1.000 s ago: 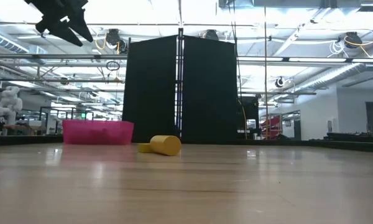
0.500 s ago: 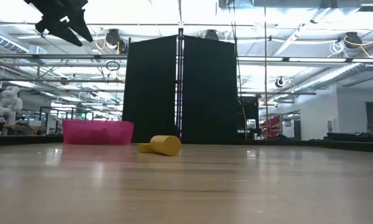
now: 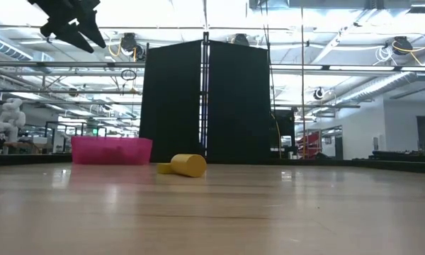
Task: Sort blocks
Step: Put the yellow block into the orange bin
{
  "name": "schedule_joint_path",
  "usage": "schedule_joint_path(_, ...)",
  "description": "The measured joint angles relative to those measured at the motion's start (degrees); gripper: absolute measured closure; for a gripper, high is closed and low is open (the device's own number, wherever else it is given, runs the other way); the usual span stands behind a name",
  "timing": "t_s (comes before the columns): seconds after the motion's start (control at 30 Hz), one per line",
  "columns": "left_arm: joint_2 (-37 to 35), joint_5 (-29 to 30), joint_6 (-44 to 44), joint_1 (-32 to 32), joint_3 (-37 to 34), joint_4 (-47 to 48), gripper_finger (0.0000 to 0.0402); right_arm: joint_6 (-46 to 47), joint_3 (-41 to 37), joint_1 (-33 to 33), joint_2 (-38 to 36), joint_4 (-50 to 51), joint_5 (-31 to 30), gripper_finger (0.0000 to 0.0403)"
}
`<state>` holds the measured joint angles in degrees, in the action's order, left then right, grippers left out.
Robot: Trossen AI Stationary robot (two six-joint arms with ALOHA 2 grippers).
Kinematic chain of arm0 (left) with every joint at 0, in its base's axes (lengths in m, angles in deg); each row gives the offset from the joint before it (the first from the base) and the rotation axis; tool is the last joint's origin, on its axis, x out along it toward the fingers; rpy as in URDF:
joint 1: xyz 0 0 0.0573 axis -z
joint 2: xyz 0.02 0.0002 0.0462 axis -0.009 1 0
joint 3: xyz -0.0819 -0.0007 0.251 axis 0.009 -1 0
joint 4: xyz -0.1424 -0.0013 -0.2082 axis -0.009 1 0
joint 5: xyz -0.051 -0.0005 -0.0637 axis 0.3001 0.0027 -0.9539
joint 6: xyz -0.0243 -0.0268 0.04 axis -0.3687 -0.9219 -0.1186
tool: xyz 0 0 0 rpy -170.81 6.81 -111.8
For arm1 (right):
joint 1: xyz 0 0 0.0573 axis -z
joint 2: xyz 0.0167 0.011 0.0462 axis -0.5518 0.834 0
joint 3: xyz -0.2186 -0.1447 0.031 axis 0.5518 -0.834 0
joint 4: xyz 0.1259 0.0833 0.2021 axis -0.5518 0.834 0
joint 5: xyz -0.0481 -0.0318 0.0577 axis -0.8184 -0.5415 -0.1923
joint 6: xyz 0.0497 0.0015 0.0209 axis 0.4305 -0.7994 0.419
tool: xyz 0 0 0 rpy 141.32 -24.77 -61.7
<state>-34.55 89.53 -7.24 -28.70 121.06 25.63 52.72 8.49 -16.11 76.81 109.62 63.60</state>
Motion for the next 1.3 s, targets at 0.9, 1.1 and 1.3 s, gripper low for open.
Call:
schedule_joint_path(0.9,0.0,0.0,0.1,0.0,0.0,0.1,0.0134,-39.9,25.1,36.4,1.5,1.5,-14.3,0.0131)
schedule_joint_path(1.1,0.0,0.0,0.1,0.0,0.0,0.9,0.0134,-50.2,28.4,43.3,11.5,-17.0,-8.8,0.0131)
schedule_joint_path(1.3,0.0,0.0,0.1,0.0,0.0,3.7,0.0134,-53.4,40.1,45.1,26.3,-12.3,-6.0,0.0131)
